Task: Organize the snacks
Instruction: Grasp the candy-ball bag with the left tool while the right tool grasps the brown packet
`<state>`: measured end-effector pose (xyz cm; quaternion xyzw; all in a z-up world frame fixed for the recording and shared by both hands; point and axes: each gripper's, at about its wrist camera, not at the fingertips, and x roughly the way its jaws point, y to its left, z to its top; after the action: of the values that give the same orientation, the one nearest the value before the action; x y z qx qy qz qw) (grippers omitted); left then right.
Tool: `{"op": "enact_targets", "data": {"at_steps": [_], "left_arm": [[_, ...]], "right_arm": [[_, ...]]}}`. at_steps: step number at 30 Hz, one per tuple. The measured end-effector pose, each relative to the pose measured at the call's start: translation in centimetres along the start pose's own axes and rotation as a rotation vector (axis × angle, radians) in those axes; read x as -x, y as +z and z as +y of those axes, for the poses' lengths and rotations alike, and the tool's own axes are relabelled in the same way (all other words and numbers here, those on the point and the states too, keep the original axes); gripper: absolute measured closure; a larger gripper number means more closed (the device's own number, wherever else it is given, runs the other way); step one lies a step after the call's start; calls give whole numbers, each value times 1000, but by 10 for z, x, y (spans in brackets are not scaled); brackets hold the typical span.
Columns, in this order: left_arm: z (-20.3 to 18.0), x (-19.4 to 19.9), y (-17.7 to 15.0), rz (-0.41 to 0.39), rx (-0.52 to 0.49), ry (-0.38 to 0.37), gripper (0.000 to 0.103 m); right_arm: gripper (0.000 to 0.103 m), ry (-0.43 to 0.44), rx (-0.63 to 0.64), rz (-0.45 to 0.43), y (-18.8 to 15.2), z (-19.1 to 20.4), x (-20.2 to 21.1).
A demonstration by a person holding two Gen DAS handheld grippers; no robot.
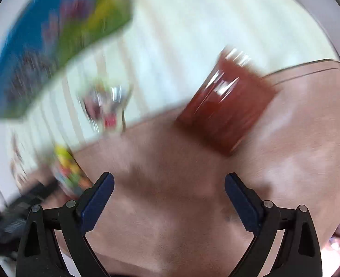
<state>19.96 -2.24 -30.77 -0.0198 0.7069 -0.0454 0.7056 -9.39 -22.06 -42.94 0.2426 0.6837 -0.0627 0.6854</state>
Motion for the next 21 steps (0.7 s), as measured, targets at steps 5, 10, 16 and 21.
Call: {"op": "enact_targets", "data": {"at_steps": [5,10,16,21], "left_arm": [[-6,-32,-1,112,85,-135,2],[-9,-49,-4,92,122,-120,33],[-23,-51,-6,41,66,-61,49],[-49,-52,-10,4,-59,-1,50]], "right_arm": [[5,4,-148,-53,34,-33,12],[11,9,-237,-64,56,-55,-3],[38,-57,-151,-90,56,-40,-11],[42,-93,92,-24,33,-1,-15]]}}
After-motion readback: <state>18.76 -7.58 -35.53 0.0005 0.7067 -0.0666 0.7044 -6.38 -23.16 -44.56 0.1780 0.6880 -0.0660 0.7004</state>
